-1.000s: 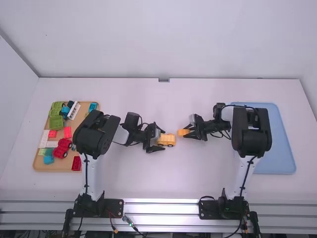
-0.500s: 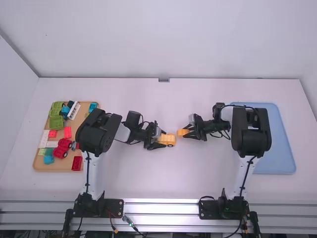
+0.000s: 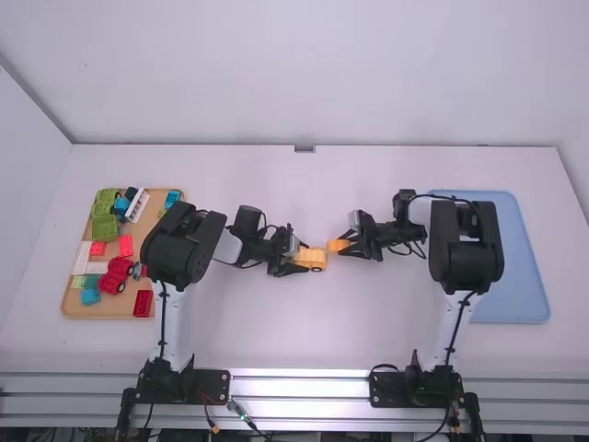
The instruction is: Assemble lego blocks to make yellow taxi
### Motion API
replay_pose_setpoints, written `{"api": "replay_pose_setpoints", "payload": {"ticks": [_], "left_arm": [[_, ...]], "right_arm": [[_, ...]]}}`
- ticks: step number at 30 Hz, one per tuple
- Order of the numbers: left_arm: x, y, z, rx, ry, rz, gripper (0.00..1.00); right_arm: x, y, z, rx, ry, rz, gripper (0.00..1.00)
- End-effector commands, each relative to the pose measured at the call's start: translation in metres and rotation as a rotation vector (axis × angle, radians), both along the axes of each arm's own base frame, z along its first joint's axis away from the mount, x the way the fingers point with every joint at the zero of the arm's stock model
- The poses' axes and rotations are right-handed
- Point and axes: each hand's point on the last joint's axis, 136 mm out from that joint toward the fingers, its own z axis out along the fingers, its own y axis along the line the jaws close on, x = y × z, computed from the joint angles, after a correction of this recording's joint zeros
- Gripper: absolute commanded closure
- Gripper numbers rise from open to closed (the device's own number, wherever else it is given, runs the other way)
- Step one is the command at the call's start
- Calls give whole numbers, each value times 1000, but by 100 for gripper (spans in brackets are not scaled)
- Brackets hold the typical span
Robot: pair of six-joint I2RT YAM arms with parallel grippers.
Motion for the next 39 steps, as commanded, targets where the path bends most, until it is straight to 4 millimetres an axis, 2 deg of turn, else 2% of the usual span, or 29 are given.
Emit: {"api": "replay_pose_setpoints", "payload": {"ticks": [1,5,11,17,24,28,32,39], "left_arm": [[-7,-2,-7,-3,24,-17,44],[-7,-2,-7,-5,22,-17,51],[-7,-2,-7,-5,22,-17,59],[-6,-2,-6,-6,18,-17,59],[-4,-3,-5,-10,10,-15,58],[-4,-3,-5,-10,11,-15,59],[-4,-3,-5,-10,10,-15,58],[-4,-3,-5,-10,9,-15,58]], "right_arm": [[6,4,17,9,-34,0,86],[4,9,19,7,-43,17,88],[6,16,32,-27,-93,32,89],[13,26,33,-120,-118,5,93],[-7,41,41,-56,-184,26,94],[-5,42,32,-50,-152,-44,95],[-6,53,23,-31,-130,-83,95],[-14,70,23,-19,-79,-83,100]]}}
